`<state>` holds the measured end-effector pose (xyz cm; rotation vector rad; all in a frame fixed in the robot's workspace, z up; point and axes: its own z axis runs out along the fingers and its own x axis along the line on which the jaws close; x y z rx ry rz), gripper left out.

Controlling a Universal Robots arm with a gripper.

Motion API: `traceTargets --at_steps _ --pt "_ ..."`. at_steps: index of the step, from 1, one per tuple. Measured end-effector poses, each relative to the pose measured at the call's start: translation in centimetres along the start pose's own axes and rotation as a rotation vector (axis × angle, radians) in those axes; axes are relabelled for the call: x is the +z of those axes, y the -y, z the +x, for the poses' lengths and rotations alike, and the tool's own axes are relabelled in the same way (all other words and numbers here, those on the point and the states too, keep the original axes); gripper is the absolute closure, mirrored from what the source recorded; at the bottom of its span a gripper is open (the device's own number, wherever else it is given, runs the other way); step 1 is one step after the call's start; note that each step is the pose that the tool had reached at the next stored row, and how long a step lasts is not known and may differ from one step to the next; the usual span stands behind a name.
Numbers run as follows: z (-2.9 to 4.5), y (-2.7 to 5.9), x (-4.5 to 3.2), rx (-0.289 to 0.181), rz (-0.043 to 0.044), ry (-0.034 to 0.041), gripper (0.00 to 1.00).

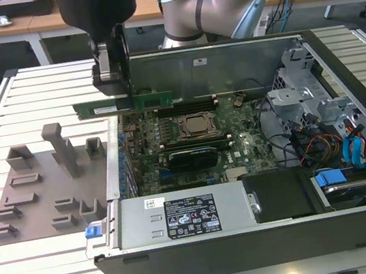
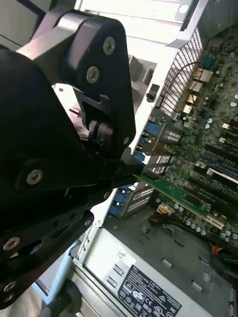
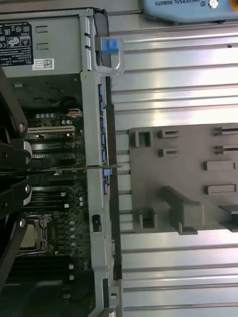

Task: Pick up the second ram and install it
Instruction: 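Pick up the second ram and move it above second insertion slot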

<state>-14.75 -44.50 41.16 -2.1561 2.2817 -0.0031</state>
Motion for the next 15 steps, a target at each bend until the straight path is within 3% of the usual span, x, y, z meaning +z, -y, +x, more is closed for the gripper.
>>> traceTargets --at_steps 2,3,4,11,15 --pt "-0.08 0.77 0.13 0.000 -0.0036 0.0309 0.87" --pt "-0.11 1.04 0.27 0.000 -0.0045 0.0360 0.87" --pt "-0.19 1.48 0.62 0.000 -0.0068 0.0358 0.87" --pt "-0.63 3.83 1.19 0.000 -0.0125 0.0355 0.87" --pt "-1.03 5.61 1.54 0.001 -0.0167 0.0353 0.87"
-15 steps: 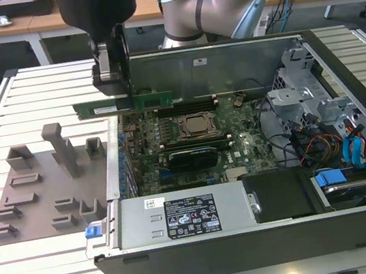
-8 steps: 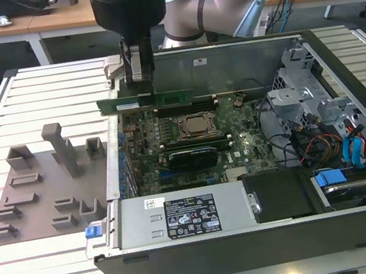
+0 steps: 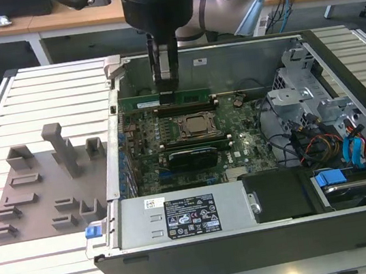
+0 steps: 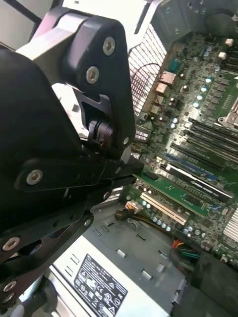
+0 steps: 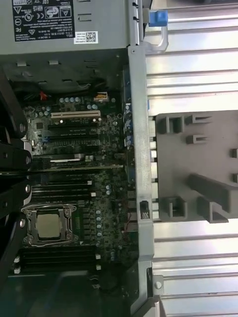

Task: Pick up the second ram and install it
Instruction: 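Pick up the second ram and move it above second insertion slot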

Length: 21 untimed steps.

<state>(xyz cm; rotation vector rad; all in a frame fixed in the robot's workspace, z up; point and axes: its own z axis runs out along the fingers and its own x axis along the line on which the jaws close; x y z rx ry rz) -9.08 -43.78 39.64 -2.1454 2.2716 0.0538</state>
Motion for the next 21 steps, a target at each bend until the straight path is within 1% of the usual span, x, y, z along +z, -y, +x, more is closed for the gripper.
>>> traceTargets --at_steps 2,8,9,10,12,14,16,19,21 --pt "-0.11 0.37 0.10 0.000 -0.0008 0.0000 0.87" --pt "-0.31 1.07 0.97 0.000 -0.0028 -0.0001 0.87" --pt "-0.35 1.22 1.27 0.000 -0.0035 -0.0003 0.87" --pt "-0.42 1.43 1.75 0.000 -0.0047 -0.0003 0.87" --pt "-0.57 1.74 2.33 0.000 -0.0069 -0.0003 0.87" --pt "-1.03 2.76 3.02 0.000 -0.0123 -0.0007 0.87" --pt "-1.18 3.52 3.39 0.000 -0.0141 -0.0007 0.87" --pt "-1.29 4.51 3.61 0.001 -0.0155 -0.0008 0.87" --pt "-1.37 5.47 3.64 0.000 -0.0161 -0.0008 0.87"
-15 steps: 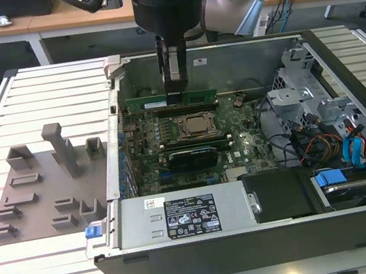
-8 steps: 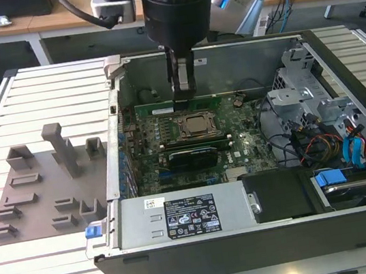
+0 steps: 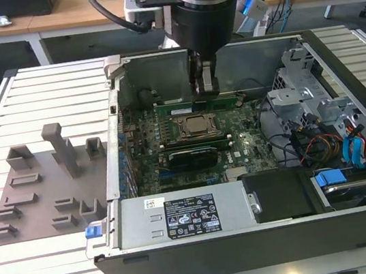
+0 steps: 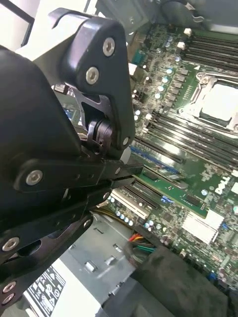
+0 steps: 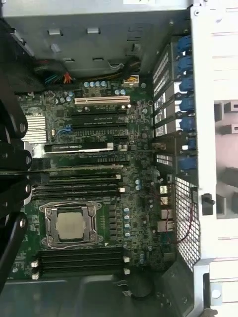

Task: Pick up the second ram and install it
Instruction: 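Pick up the second ram and move it above second insertion slot, then insert the second ram into the second slot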

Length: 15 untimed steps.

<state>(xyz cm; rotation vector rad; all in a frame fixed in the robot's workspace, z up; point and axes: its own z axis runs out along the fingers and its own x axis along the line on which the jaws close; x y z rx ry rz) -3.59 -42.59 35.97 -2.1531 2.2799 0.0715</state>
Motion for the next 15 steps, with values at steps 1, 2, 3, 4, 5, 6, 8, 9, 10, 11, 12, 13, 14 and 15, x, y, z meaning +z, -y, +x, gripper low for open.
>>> traceTargets --at_steps 1,2,3,4,5,6,8,9,10,11,12,13,14,15 --pt "-0.04 0.42 0.06 0.000 -0.0005 -0.0003 0.87" --pt "-0.04 0.42 0.08 0.000 -0.0006 -0.0003 0.87" --pt "-0.04 0.43 0.09 0.000 -0.0006 -0.0002 0.87" --pt "-0.04 0.43 0.10 0.000 -0.0006 -0.0002 0.87" --pt "-0.04 0.43 0.10 0.000 -0.0006 -0.0001 0.87" --pt "-0.04 0.43 0.10 0.000 -0.0006 -0.0002 0.87" --pt "-0.04 0.43 0.10 0.000 -0.0005 -0.0002 0.87" --pt "-0.04 0.43 0.11 0.000 -0.0005 -0.0002 0.87" --pt "-0.04 0.43 0.11 0.000 -0.0005 -0.0001 0.87" --pt "-0.04 0.43 0.11 0.000 -0.0005 -0.0001 0.87" --pt "-0.04 0.43 0.11 0.000 -0.0005 -0.0001 0.87" --pt "-0.04 0.43 0.12 0.000 -0.0005 -0.0001 0.87" --pt "-0.04 0.43 0.21 0.000 -0.0004 0.0001 0.87" --pt "-0.03 0.44 0.44 0.000 -0.0005 0.0000 0.87"
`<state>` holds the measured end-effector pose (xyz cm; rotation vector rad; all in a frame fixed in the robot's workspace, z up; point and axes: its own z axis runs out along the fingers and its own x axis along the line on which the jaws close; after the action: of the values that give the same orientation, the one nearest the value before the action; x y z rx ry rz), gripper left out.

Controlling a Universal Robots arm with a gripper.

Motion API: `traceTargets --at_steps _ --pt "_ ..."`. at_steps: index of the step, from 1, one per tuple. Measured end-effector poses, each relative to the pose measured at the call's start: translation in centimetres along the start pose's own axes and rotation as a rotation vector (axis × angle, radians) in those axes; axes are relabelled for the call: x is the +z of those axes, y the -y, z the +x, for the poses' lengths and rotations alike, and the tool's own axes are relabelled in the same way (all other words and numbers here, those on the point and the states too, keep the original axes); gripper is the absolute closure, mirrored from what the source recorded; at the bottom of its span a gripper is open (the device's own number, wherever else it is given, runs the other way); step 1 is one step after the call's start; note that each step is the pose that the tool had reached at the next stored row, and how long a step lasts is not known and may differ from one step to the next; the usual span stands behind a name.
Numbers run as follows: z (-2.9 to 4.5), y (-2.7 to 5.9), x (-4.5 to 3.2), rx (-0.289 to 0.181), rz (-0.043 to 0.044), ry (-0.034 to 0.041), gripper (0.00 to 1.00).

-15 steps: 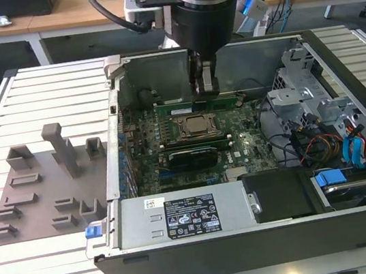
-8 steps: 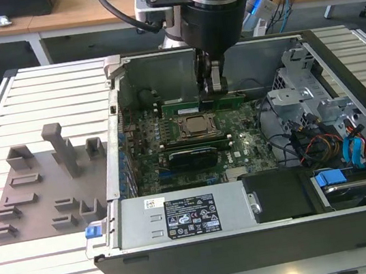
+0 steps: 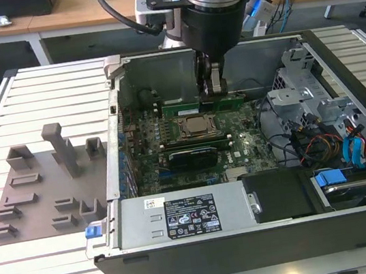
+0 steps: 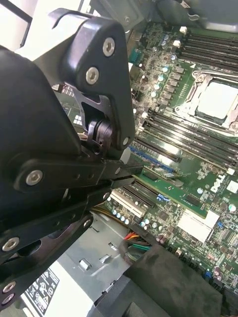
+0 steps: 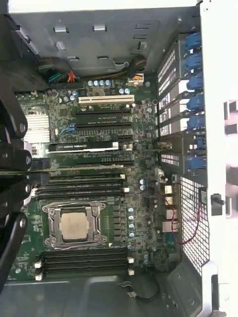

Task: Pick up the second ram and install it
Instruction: 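Insert the second ram into the second slot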

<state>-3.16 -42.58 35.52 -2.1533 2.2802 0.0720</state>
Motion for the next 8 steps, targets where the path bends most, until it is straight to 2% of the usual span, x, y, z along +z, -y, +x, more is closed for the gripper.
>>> traceTargets --at_steps 4,8 --pt "0.03 0.02 0.86 0.000 -0.0001 0.0001 0.87" --pt "0.04 0.03 1.19 0.000 -0.0001 0.0001 0.87"
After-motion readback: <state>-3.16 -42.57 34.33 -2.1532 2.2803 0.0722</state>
